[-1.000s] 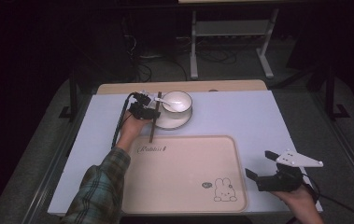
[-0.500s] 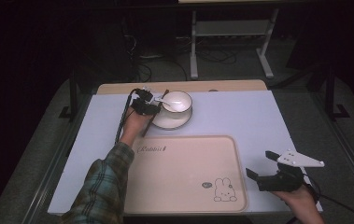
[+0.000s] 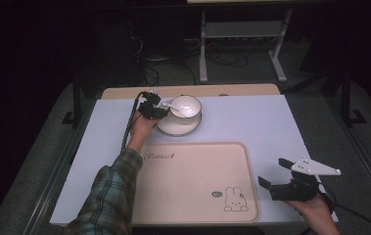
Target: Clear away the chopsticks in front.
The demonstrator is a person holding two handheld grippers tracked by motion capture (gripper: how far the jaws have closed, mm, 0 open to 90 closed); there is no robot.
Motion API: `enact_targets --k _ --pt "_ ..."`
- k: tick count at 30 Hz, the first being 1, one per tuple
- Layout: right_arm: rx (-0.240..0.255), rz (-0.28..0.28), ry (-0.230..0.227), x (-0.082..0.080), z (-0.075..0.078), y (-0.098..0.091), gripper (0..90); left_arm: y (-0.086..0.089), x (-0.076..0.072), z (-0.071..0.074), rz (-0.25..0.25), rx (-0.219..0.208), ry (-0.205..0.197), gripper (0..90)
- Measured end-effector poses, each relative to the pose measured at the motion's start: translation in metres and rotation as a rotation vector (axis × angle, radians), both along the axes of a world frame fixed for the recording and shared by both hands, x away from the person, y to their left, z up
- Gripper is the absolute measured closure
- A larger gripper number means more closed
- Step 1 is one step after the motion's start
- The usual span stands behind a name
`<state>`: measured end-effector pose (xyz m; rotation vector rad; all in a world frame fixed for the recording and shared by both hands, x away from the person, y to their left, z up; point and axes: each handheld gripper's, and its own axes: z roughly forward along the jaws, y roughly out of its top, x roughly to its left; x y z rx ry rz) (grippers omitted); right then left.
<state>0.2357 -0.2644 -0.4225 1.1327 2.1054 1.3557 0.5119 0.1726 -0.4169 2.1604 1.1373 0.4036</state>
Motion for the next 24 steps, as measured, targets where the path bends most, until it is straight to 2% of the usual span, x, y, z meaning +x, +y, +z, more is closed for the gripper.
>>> enact_targets --k 5,7,9,12,14,17,24 --pt "0.000 0.001 -0.001 0.000 0.000 0.000 0.2 0.010 -0.012 0.013 -0.018 -0.023 -0.010 70.6" --pt "0.000 0.002 -0.001 -0.001 0.000 0.000 0.2 0.013 -0.016 0.015 -0.018 -0.031 -0.011 70.5" --pt "0.000 0.002 -0.002 -0.001 0.000 0.001 0.2 0.021 -0.022 0.018 -0.023 -0.056 -0.003 70.5" --pt "-0.001 0.005 -0.005 -0.001 0.000 0.002 0.2 0.034 -0.033 0.022 -0.029 -0.066 -0.002 72.7" --pt "-0.003 0.008 -0.003 -0.001 0.001 0.003 0.2 0.045 -0.041 0.022 -0.035 -0.073 0.003 75.5" --pt "-0.006 0.010 -0.003 -0.001 0.001 0.004 0.2 0.050 -0.045 0.020 -0.035 -0.075 0.009 77.1" --pt "-0.006 0.007 -0.003 -0.001 0.000 0.004 0.2 0.055 -0.047 0.012 -0.036 -0.092 0.026 78.3"
